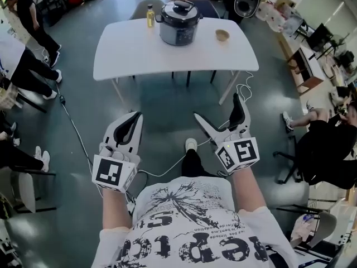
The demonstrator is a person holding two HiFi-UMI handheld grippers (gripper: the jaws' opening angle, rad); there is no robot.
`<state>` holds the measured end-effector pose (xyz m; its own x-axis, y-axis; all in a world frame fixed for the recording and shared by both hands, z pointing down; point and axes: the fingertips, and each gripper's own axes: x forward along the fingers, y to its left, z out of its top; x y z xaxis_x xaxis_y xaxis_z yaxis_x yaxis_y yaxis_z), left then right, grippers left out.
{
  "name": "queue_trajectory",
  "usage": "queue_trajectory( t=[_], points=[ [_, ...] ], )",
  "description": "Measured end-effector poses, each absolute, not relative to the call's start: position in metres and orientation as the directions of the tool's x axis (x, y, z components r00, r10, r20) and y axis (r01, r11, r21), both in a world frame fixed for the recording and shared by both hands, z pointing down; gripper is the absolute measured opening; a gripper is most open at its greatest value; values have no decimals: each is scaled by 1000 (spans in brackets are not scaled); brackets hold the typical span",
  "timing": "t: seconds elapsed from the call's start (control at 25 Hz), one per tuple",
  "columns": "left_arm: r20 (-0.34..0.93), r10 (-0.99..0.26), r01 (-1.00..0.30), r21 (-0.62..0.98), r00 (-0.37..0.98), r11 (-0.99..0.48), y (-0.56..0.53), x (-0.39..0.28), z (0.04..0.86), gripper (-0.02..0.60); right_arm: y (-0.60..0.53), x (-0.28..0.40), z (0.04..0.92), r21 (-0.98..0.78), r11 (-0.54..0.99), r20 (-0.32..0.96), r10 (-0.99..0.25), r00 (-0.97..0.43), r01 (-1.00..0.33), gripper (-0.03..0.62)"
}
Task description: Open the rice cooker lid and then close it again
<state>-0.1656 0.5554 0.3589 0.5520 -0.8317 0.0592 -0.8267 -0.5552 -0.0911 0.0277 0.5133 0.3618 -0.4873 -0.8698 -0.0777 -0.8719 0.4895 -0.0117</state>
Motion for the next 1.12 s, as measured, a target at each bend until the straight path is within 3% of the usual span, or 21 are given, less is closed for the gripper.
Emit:
queue_trajectory(
  t=[0.72, 1.12],
  points=[
    [53, -916, -909, -109, 398, -402, 197, -22, 330, 14, 131, 146, 345, 0, 655, -25, -755, -655, -755, 597],
    [95, -913, -909, -94, 397, -405, 76, -30, 347, 14, 9, 119, 375, -14, 712, 83, -699, -711, -702, 595]
  ],
)
